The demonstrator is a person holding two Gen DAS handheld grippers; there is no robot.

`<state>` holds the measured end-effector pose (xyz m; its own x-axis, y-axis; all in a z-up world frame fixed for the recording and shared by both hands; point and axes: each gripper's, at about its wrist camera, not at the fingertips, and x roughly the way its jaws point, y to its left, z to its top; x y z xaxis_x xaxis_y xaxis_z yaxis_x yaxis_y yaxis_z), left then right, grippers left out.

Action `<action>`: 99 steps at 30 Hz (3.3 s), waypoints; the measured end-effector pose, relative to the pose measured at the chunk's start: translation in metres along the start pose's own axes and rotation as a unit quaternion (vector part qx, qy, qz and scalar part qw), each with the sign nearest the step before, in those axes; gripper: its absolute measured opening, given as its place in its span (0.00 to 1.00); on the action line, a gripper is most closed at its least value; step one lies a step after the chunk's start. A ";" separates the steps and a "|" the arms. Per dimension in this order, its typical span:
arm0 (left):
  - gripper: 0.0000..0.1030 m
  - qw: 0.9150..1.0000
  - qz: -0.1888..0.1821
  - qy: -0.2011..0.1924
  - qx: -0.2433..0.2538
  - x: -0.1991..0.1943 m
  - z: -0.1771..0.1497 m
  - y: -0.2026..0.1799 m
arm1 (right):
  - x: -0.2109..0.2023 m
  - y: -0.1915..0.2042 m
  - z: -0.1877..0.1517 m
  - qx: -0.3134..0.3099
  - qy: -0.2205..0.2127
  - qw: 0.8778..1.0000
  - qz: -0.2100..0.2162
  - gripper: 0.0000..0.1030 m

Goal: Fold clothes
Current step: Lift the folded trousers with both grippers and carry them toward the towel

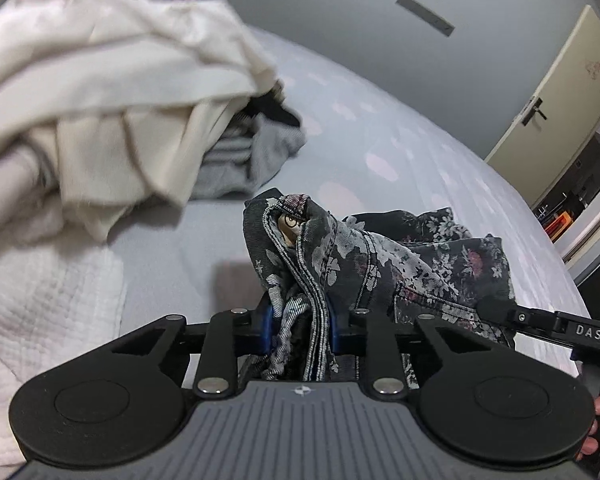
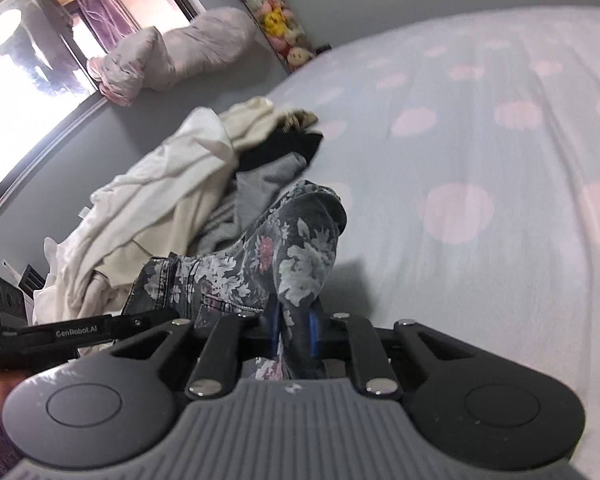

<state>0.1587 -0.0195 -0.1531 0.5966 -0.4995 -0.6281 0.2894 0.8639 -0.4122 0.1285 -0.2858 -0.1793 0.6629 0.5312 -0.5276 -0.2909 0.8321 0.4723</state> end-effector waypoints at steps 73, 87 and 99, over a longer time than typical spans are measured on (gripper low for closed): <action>0.21 0.647 -0.481 0.133 0.576 0.252 -0.162 -0.885 | -0.644 -0.352 -0.108 0.313 -0.357 0.720 -0.507 0.15; 0.24 0.646 -0.484 0.193 0.558 0.330 -0.191 -0.893 | -0.620 -0.422 -0.140 0.349 -0.325 0.694 -0.540 0.20; 0.31 0.661 -0.480 0.134 0.560 0.281 -0.137 -0.872 | -0.640 -0.389 -0.114 0.256 -0.276 0.681 -0.628 0.37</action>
<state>-0.0288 -0.9218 -0.0607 -0.3758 -0.7167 -0.5874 0.9012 -0.4302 -0.0517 -0.2614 -0.9314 -0.1057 0.3673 -0.8066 -0.4631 0.9296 0.3352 0.1534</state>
